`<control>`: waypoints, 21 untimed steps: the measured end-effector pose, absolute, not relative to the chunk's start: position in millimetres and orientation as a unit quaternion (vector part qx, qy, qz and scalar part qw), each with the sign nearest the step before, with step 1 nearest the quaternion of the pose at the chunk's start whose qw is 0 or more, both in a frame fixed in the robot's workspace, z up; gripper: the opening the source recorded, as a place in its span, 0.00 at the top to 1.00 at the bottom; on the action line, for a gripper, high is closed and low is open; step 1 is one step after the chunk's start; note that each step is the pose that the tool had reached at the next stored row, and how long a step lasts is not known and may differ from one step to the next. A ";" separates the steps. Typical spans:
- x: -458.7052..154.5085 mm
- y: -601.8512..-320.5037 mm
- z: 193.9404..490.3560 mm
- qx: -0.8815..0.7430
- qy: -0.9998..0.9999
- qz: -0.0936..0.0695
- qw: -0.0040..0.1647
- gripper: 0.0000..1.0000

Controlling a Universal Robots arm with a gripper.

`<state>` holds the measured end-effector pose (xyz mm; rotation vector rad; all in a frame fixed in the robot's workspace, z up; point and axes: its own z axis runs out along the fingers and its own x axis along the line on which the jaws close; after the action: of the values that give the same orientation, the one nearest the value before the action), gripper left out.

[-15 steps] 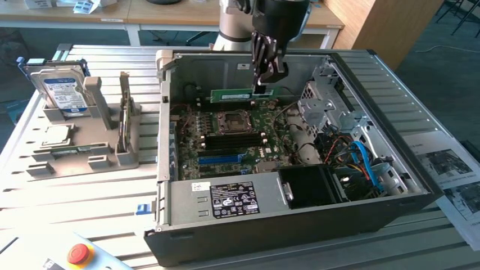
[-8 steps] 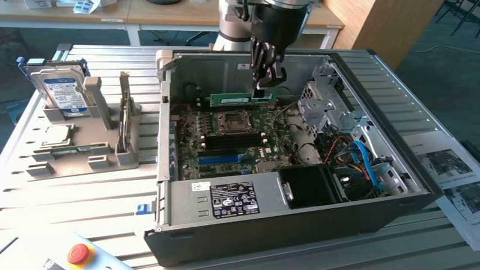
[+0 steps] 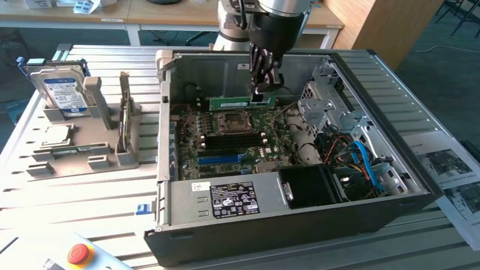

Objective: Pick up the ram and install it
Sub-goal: 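Insert the ram into the slot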

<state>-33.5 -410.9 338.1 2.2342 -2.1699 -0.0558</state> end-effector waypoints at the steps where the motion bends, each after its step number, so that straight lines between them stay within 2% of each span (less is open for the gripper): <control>1: -33.6 -410.9 336.9 0.717 -0.697 -0.018 0.013 0.88; 21: -33.7 -410.9 328.1 0.711 -0.703 -0.018 0.013 0.88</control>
<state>-33.7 -410.9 328.1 2.2141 -2.1909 -0.0562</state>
